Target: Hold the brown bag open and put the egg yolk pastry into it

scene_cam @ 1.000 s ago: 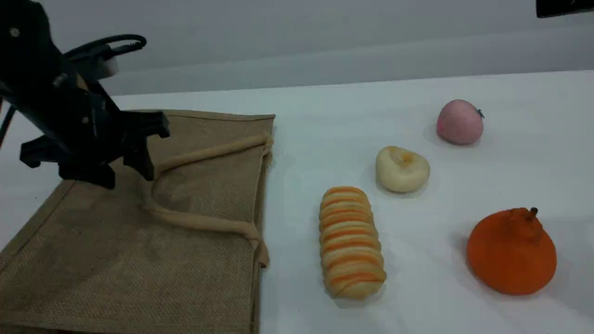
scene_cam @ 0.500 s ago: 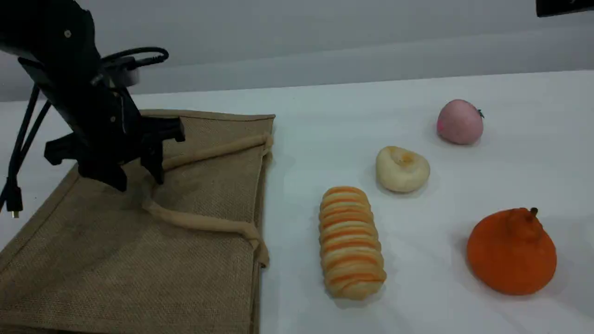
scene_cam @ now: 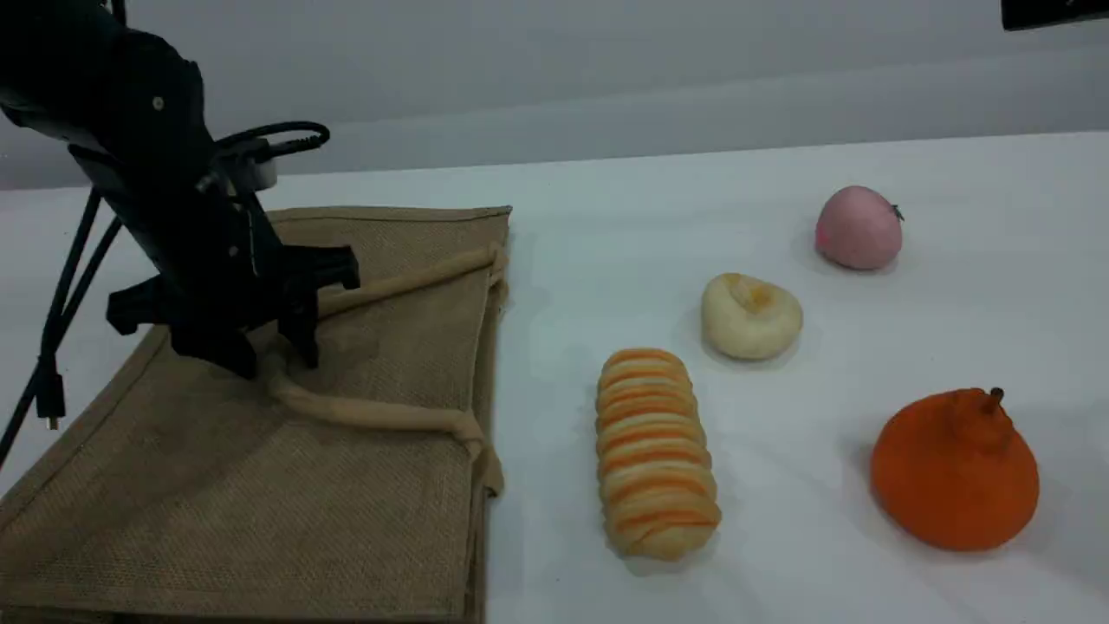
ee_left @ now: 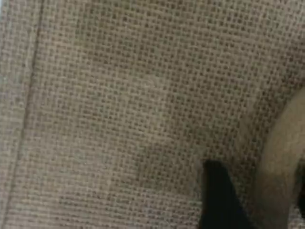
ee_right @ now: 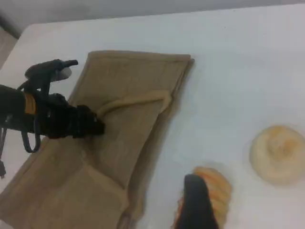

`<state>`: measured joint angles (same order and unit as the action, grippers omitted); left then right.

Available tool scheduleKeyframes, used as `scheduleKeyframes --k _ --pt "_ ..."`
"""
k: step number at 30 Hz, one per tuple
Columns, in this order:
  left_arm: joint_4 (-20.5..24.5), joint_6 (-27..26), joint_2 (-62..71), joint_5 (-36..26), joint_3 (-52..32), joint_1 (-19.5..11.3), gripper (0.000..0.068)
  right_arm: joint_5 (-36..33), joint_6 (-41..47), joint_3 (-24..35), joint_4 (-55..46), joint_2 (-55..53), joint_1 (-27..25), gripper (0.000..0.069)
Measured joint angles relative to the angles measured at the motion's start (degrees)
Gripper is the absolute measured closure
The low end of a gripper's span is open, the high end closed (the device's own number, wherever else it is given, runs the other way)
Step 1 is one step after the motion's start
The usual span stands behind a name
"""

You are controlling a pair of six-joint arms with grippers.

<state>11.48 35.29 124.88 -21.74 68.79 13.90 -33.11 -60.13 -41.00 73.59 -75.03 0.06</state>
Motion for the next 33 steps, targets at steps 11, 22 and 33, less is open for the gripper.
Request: scheduleKeyframes --k 11,22,33 --pt "0.4 -0.8 -3.5 -2.0 0.0 0.0 0.0596 0.1 -0.7 0.0 1.8 0.0 0.0 0.0247" --pt "-2.4 -12.1 -25.4 -13.9 0.0 0.0 0.0596 -0.2 -4.6 0.0 6.8 -6.3 0.4 0.0247" --pt "-14.7 -32.2 -40.2 -26.8 1.3 0.1 0.0596 9.8 -24.7 0.0 25.7 -18.5 5.1 0.0247"
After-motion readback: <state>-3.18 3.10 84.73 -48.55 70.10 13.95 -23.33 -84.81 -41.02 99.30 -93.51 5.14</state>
